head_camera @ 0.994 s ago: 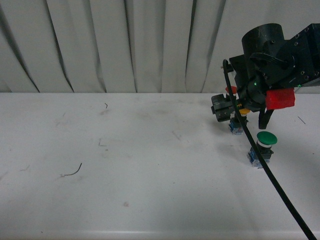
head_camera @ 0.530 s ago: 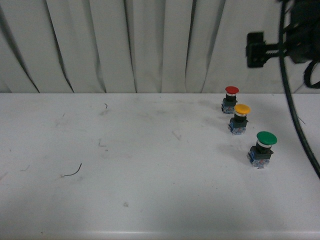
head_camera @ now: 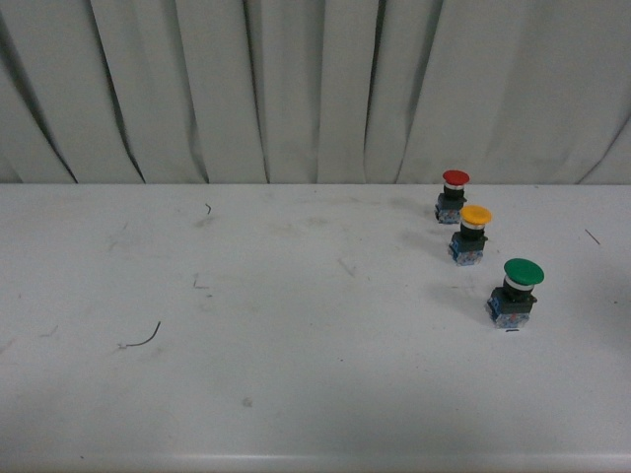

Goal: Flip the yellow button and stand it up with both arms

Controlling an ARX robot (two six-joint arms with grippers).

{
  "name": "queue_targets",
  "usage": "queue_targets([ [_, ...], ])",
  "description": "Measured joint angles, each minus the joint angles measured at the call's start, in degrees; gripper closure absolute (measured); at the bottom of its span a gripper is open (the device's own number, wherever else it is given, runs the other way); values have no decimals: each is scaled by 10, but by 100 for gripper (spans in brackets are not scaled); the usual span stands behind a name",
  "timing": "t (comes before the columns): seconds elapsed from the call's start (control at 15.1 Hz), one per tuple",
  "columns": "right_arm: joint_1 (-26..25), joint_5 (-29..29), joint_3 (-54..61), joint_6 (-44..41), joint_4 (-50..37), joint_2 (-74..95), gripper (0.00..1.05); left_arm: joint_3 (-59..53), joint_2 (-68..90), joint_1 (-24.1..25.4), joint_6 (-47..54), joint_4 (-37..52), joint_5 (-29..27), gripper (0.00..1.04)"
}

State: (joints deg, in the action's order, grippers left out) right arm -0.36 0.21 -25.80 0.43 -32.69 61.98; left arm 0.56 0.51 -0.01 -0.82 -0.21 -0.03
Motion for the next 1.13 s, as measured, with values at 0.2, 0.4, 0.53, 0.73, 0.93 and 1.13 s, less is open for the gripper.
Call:
queue_targets([
  [0.2, 0, 0, 91, 0, -13, -114, 86, 0, 0, 0, 0, 0, 0, 7],
  [0.4, 1, -1, 175, -2, 0, -210, 103, 0, 0, 0, 0, 0, 0, 7],
  [0.53, 1, -1, 195, -2, 18, -246, 103, 0, 0, 0, 0, 0, 0, 7],
  [0.73, 1, -1, 219, -2, 53, -305, 103, 0, 0, 0, 0, 0, 0, 7],
  [0.93, 1, -1, 234, -2, 90, -358, 103, 0, 0, 0, 0, 0, 0, 7],
  [1.13, 1, -1, 252, -2, 104, -393, 103, 0, 0, 0, 0, 0, 0, 7],
])
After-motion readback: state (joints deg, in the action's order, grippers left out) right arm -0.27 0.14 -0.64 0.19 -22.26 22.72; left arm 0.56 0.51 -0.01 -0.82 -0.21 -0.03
